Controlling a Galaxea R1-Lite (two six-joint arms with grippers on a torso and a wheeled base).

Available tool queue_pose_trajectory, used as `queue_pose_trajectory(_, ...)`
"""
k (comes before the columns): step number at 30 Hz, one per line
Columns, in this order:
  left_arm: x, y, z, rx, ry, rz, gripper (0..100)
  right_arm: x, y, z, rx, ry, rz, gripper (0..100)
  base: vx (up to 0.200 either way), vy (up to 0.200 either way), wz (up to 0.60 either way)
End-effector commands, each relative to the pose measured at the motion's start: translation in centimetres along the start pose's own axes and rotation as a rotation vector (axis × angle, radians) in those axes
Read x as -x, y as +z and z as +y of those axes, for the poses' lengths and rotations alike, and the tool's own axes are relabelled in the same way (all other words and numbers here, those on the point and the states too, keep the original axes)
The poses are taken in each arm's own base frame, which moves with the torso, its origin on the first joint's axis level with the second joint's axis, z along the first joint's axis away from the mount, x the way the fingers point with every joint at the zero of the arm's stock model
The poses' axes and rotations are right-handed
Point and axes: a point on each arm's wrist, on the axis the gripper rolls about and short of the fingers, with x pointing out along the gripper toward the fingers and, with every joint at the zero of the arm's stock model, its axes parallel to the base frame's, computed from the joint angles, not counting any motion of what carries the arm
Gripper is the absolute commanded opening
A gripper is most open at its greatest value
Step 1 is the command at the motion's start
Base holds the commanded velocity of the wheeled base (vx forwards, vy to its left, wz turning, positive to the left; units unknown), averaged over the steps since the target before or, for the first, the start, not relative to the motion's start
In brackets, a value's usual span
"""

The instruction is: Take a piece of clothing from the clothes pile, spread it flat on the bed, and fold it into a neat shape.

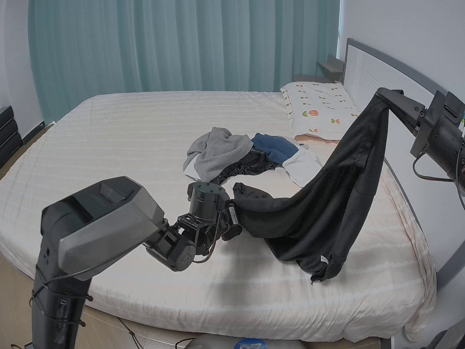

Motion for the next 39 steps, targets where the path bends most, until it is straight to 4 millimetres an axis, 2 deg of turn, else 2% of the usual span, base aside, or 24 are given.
queue_pose_trajectory(1,8.5,8.3,-2.8,0.153,-0.065,-0.033,0,-1.8,-1.2,-2.6,0.057,-0.092,0.034,0,0.000,0.000,0.00)
queue_pose_trajectory(6,14.6,12.9,-3.3,0.187,-0.112,-0.062,0,-3.5,-0.6,-3.1,0.133,-0.162,-0.043,0,0.000,0.000,0.00)
queue_pose_trajectory(7,15.2,13.3,-3.3,0.190,-0.120,-0.067,0,-3.7,-0.4,-3.0,0.139,-0.164,-0.059,0,0.000,0.000,0.00)
queue_pose_trajectory(8,16.8,14.3,-3.3,0.195,-0.142,-0.086,0,-4.2,0.3,-2.5,0.154,-0.168,-0.109,0,0.000,0.000,0.00)
queue_pose_trajectory(9,17.4,14.8,-3.3,0.199,-0.153,-0.095,0,-4.4,0.6,-2.4,0.158,-0.169,-0.126,0,0.000,0.000,0.00)
queue_pose_trajectory(10,19.4,16.2,-3.2,0.211,-0.180,-0.135,0,-5.0,1.9,-1.5,0.173,-0.160,-0.196,0,0.000,0.000,0.00)
queue_pose_trajectory(12,20.8,17.3,-3.2,0.222,-0.202,-0.173,0,-5.3,3.0,-0.8,0.184,-0.148,-0.245,0,0.000,0.000,0.00)
queue_pose_trajectory(13,20.8,17.3,-3.2,0.222,-0.202,-0.173,0,-5.3,3.0,-0.8,0.184,-0.148,-0.245,0,0.000,0.000,0.00)
queue_pose_trajectory(14,22.2,18.1,-2.8,0.235,-0.217,-0.202,0,-5.3,4.1,-0.6,0.195,-0.143,-0.286,0,0.000,0.000,0.00)
queue_pose_trajectory(15,22.5,18.1,-2.6,0.237,-0.211,-0.204,0,-5.2,4.2,-0.6,0.196,-0.144,-0.289,0,0.000,0.000,0.00)
queue_pose_trajectory(17,22.6,17.9,-1.7,0.243,-0.189,-0.197,0,-5.1,4.0,-1.0,0.195,-0.157,-0.280,0,0.000,0.000,0.00)
queue_pose_trajectory(19,22.5,15.7,0.0,0.222,-0.167,-0.122,0,-5.2,2.7,-3.2,0.182,-0.224,-0.234,0,0.000,0.000,0.00)
queue_pose_trajectory(24,21.7,12.9,1.4,0.209,-0.137,-0.032,0,-5.2,0.4,-6.9,0.173,-0.245,-0.239,0,0.000,0.000,0.00)
queue_pose_trajectory(26,21.7,12.4,1.6,0.215,-0.129,-0.017,0,-5.2,-0.2,-7.4,0.170,-0.234,-0.249,0,0.000,0.000,0.00)
queue_pose_trajectory(28,21.5,11.4,2.1,0.242,-0.115,0.010,0,-4.5,-2.3,-9.0,0.167,-0.279,-0.190,0,0.000,0.000,0.00)
queue_pose_trajectory(32,21.4,10.4,2.7,0.281,-0.107,0.029,0,-4.3,-3.6,-9.7,0.140,-0.307,-0.141,0,0.000,0.000,0.00)
queue_pose_trajectory(35,21.4,9.1,3.4,0.298,-0.086,0.064,0,-4.9,-4.5,-11.0,0.132,-0.355,-0.109,0,0.000,0.000,0.00)
queue_pose_trajectory(38,21.3,8.7,3.6,0.304,-0.088,0.072,0,-5.0,-4.6,-11.0,0.129,-0.363,-0.100,0,0.000,0.000,0.00)
queue_pose_trajectory(39,21.4,8.3,4.0,0.310,-0.097,0.071,0,-5.0,-5.4,-10.9,0.120,-0.363,-0.076,0,0.000,0.000,0.00)
